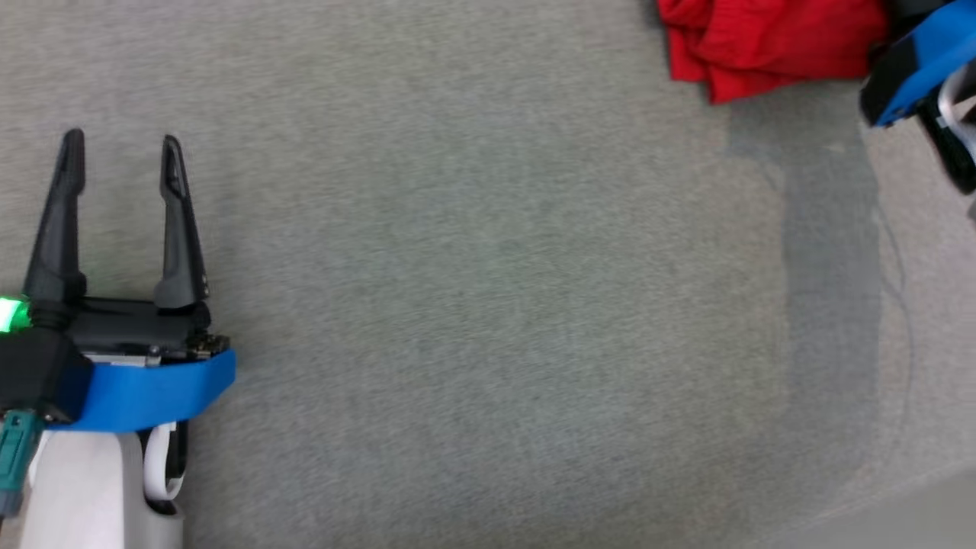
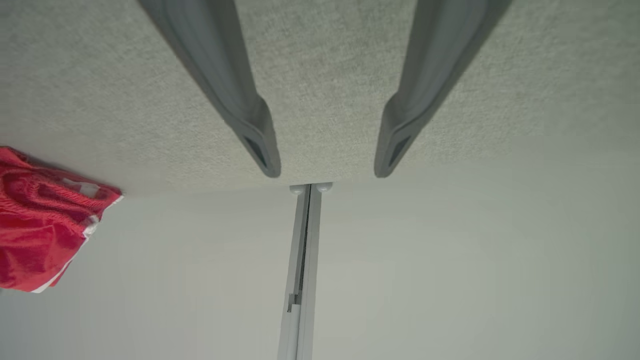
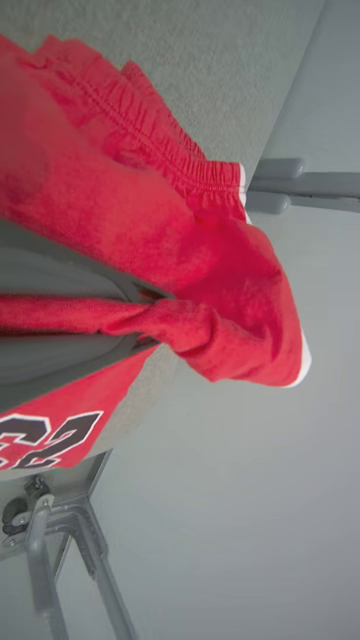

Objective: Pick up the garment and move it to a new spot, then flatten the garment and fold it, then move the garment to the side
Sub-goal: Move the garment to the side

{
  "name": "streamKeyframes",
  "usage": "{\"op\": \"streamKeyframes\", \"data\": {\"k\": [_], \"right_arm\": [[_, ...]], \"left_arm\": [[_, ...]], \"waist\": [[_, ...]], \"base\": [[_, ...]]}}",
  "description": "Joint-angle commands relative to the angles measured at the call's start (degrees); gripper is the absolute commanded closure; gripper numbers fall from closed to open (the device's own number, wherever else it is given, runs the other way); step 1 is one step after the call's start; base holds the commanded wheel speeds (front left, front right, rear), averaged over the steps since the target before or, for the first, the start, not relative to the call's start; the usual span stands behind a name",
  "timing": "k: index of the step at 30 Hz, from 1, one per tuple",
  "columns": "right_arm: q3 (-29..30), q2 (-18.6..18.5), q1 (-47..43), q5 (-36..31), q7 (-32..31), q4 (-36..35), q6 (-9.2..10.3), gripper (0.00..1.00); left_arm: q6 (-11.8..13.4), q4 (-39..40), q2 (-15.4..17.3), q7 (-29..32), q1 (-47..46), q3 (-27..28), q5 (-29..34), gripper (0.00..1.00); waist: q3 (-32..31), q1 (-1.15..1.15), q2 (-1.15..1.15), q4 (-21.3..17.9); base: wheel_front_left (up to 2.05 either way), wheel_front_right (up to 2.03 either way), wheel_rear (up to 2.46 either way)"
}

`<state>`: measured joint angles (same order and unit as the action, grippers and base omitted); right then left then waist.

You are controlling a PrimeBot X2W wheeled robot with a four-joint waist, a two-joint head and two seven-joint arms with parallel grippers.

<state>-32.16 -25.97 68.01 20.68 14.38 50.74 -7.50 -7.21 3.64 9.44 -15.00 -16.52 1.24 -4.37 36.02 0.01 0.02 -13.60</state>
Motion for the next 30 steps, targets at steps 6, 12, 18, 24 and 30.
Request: {"op": "streamKeyframes", "data": {"k": [6, 12, 18, 24, 30], "right_arm": [[1.13, -5.54, 1.43, 5.83, -0.30, -0.18, 0.01, 1.00], [1.72, -6.51, 3.59, 7.97, -0.77, 1.99, 0.01, 1.00], [2.01, -4.65, 6.35, 6.41, -1.10, 7.42, 0.01, 1.00], [4.29, -2.59, 9.33, 3.61, -0.42, 15.30, 0.01, 0.00], [6.16, -1.72, 11.17, -0.28, 0.59, 19.11, 0.01, 0.00]], "left_arm": [[-0.23, 5.03, 2.58, -0.13, 1.18, -0.85, 1.18, 0.00], [-0.22, 7.47, 4.22, 1.56, 0.34, -1.14, 1.27, 0.00], [-0.21, 8.69, 5.18, 2.30, 0.18, -0.93, 0.93, 0.00], [0.26, 9.41, 5.59, 2.39, 0.16, -0.69, 0.60, 0.00], [0.87, 7.98, 5.54, 1.63, 1.10, -0.12, 0.01, 0.00]], "waist": [[1.98, -0.01, -0.02, -5.40], [4.81, -0.01, -0.02, -7.01], [6.10, -0.01, -0.02, -6.89], [6.91, -0.01, -0.02, -5.57], [6.25, -0.01, -0.02, -4.71]], "base": [[0.00, 0.00, 0.00], [0.00, 0.00, 0.00], [0.00, 0.00, 0.00], [0.00, 0.00, 0.00], [0.00, 0.00, 0.00]]}}
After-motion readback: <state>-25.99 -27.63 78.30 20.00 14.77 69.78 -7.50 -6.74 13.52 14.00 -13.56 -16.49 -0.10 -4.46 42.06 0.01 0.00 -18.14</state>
